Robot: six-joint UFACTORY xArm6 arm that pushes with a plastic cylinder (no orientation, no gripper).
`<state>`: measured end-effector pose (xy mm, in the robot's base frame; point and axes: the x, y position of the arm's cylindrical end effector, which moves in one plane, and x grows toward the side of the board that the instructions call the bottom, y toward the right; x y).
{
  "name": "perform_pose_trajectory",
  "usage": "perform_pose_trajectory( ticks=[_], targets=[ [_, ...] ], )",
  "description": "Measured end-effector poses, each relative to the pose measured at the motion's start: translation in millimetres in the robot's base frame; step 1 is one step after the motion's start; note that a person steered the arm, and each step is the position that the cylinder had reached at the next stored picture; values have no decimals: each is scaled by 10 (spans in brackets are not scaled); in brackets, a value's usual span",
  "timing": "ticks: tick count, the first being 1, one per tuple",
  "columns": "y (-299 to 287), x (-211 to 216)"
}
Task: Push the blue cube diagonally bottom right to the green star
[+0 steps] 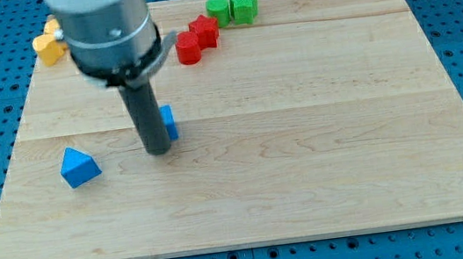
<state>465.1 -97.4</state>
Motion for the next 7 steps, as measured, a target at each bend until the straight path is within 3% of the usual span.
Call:
perform_pose_trajectory(
  ticks=[1,2,3,4,5,7],
  targets=[
    [-440,105],
    [-397,-200],
    [69,-547],
    [761,-375],
    [681,59],
    [1014,-835]
  ],
)
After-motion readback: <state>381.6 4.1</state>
